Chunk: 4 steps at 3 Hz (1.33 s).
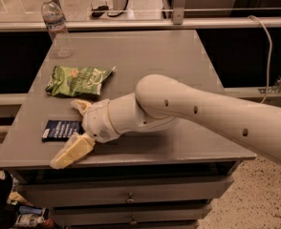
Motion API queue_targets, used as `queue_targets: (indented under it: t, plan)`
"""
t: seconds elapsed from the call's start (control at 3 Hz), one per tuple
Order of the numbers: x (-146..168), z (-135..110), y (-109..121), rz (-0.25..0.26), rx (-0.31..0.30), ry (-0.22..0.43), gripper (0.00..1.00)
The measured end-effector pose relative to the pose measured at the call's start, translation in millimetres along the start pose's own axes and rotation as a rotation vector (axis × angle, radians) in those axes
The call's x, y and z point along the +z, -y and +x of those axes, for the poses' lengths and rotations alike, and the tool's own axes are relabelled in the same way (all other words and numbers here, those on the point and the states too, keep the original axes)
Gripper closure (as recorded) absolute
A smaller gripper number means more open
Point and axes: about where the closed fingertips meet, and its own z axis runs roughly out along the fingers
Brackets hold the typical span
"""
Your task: Pick rxbar blueberry
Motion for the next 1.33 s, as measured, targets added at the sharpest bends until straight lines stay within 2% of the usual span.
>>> queue_targets:
  t: [0.33,1.0,1.33]
  plan:
    - [-1.0,-3.1,-0.1,0.000,0.000,0.000,0.56]
    - [-3.7,-10.0,-0.3,-0.001,0.000,0.000,1.00]
    - [-3.7,-10.1,-0.3,-0.001,0.000,0.000,1.00]
